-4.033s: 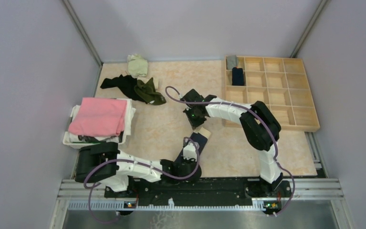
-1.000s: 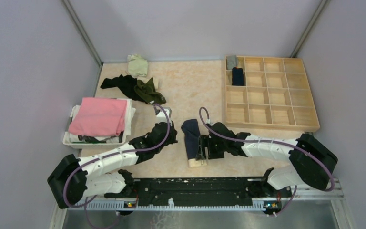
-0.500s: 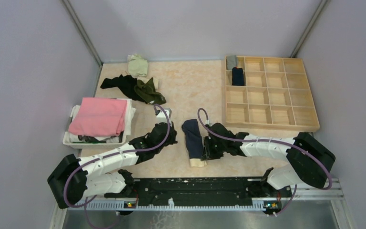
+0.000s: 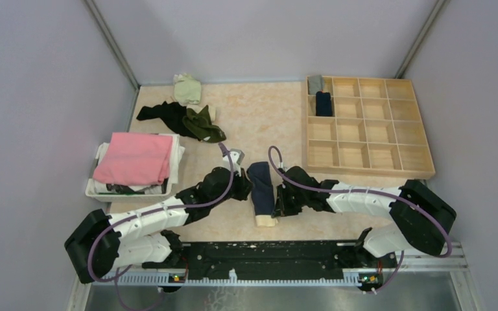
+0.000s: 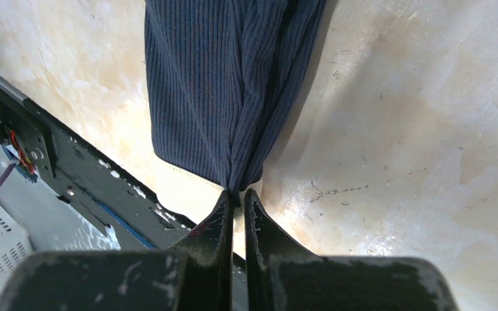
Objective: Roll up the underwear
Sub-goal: Fold the underwear at the center of the board.
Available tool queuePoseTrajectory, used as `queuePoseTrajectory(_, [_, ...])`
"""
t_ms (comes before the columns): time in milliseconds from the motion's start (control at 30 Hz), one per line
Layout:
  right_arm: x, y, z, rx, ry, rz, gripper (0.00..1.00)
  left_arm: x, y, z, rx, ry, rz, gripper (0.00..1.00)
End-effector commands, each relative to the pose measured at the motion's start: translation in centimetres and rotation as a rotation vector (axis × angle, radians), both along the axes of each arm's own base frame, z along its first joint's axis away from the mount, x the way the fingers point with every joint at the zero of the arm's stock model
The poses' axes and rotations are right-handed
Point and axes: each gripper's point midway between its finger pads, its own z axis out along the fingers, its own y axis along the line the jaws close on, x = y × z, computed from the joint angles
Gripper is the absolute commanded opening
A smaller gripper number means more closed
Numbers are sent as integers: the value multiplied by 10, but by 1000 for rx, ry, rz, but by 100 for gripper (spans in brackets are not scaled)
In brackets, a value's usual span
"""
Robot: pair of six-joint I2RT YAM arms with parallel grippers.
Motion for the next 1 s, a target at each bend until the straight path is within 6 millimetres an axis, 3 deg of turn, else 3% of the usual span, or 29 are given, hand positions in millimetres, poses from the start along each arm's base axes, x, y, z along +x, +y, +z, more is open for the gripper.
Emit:
queuePoseTrajectory(0, [0,3,-3,13,-12,-4,0,-22,-36,22,-155,-60,-235,0])
queuePoseTrajectory(233, [-1,0,-10,2,-2,-16,0,-32,-57,-2,-192,-7,-341,0])
queuePoseTrajectory(567, [-4,-5,-15,-17,8,-16,0,-9,-70,-40,-132,23,-283,0])
queuePoseTrajectory(967, [-10,-11,-21,-36,23,-4,0,21,-54,-75,-54,52,-72,0])
